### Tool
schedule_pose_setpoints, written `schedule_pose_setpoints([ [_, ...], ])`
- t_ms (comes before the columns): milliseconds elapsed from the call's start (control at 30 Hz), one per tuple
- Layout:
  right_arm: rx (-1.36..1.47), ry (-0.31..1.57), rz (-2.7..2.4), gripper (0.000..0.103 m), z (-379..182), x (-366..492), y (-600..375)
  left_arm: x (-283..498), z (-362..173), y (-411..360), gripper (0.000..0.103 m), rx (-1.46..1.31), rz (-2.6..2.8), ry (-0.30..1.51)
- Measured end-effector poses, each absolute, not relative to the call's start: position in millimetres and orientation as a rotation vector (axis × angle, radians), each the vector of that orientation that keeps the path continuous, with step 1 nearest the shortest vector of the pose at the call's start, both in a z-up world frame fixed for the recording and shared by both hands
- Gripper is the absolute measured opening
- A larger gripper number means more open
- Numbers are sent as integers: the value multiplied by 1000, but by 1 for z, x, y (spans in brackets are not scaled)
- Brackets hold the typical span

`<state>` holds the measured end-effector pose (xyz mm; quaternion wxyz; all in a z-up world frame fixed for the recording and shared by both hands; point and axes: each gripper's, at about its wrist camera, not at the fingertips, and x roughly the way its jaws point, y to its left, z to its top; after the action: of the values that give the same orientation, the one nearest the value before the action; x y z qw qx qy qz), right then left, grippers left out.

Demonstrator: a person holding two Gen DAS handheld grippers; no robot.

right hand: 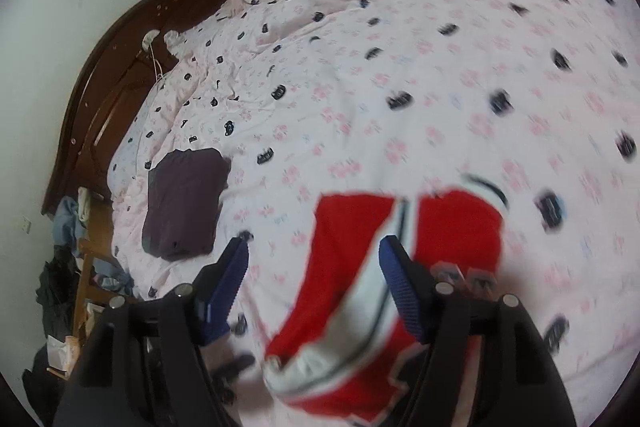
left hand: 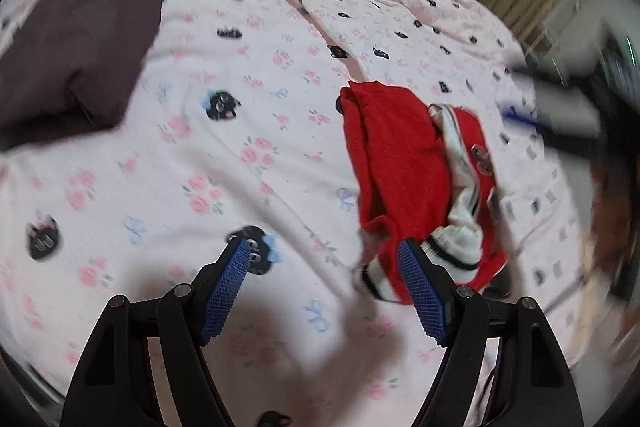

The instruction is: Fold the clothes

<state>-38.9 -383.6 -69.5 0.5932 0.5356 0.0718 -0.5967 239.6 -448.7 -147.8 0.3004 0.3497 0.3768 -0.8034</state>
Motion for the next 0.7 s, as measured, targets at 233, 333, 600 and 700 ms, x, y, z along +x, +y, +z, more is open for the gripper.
schedule_pose_setpoints([
  [233, 1458, -106, -1361, 71, -130, -79, -285, 221, -131, -436, 72, 785, -2309, 1038],
  [333, 1553, -223, -1318, 71, -164, -88, -258, 202, -125, -425, 72, 781, -2401, 1019],
  [600, 1572, -281, -1265, 71, -187, -85, -249, 180, -171, -435, 74, 1007, -2189, 988],
  [700, 1585, -282, -1257, 71, -192, -86, -254, 181, -171, -435, 74, 1002, -2208, 979],
])
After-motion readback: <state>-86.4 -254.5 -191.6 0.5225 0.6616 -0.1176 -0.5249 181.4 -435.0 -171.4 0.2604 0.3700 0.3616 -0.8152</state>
